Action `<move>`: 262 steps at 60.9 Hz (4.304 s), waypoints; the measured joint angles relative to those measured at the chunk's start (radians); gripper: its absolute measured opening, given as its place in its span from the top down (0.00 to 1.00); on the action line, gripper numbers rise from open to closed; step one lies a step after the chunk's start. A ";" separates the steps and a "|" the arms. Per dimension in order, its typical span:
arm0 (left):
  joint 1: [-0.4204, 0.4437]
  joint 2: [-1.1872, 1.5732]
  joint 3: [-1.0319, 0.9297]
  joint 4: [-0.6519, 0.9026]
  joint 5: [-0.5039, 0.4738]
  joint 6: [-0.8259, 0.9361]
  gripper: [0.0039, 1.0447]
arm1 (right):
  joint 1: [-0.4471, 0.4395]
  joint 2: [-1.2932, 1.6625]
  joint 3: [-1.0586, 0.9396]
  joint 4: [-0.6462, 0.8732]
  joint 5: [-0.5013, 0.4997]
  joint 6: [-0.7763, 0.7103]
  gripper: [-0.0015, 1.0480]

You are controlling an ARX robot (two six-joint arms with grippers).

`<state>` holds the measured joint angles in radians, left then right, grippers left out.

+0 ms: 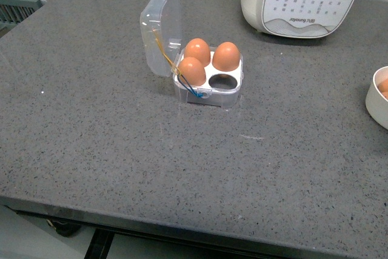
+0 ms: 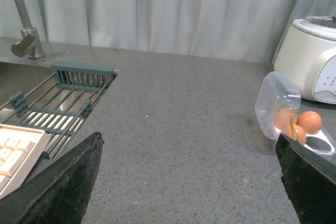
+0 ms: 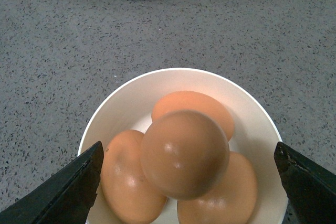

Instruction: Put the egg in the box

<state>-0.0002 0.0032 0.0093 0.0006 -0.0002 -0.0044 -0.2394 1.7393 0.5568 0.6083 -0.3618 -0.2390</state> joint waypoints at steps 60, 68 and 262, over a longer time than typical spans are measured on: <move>0.000 0.000 0.000 0.000 0.000 0.000 0.06 | 0.029 0.029 0.018 0.028 -0.004 0.003 0.61; 0.000 0.000 0.000 0.000 0.000 0.000 0.06 | 0.074 -0.068 0.019 0.006 -0.003 0.023 0.61; 0.000 0.000 0.000 0.000 0.000 0.000 0.06 | 0.243 -0.982 -0.541 0.118 0.364 0.229 0.99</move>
<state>-0.0002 0.0032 0.0093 0.0006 -0.0006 -0.0044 0.0032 0.7578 0.0162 0.7265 0.0017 -0.0101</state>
